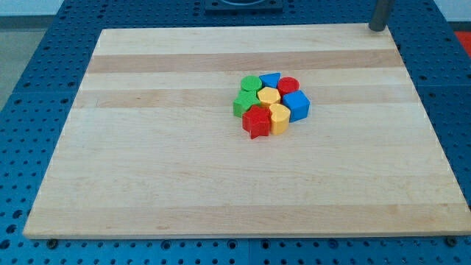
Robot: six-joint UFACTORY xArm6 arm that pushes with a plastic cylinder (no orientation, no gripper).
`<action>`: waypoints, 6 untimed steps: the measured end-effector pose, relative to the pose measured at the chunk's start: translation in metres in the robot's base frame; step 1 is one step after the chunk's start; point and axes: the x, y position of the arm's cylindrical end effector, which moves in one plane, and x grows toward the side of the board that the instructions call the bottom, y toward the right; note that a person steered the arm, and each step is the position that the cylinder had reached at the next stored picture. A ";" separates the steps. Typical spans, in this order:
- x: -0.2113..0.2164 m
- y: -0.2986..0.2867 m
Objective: Move the arm slightly towards the bottom of the board
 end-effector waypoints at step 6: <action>0.284 -0.011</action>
